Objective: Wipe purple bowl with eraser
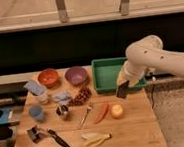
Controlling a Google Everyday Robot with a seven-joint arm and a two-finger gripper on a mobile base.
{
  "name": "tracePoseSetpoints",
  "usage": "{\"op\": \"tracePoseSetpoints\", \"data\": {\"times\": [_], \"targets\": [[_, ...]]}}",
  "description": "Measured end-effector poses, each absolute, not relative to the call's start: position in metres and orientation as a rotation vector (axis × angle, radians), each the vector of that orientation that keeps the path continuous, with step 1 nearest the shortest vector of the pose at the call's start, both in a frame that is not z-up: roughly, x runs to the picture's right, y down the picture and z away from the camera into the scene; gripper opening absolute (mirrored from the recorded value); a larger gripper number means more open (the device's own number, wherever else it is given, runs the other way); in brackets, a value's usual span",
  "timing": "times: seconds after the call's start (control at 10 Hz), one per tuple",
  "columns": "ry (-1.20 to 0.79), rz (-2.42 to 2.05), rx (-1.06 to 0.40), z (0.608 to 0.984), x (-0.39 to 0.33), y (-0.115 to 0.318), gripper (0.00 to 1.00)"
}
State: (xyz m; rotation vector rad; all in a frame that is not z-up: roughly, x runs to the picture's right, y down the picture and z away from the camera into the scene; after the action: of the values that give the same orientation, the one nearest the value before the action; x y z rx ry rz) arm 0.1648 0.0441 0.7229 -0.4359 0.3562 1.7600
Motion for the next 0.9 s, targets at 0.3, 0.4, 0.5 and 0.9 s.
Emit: {"op": "tracePoseSetpoints", "data": {"times": [0.3,0.4,0.5,0.9], "targets": [[0.331,1.693,-0.449,0.724,0.122,0.027,0.12],[0.332,1.696,-0.444,0.724,0.125,0.027,0.12],[0.330,1.695,-0.445,0.724,0.124,0.026,0.12],[0.334,1.692,-0.441,0.725,0.125,0.025,0.12]]}}
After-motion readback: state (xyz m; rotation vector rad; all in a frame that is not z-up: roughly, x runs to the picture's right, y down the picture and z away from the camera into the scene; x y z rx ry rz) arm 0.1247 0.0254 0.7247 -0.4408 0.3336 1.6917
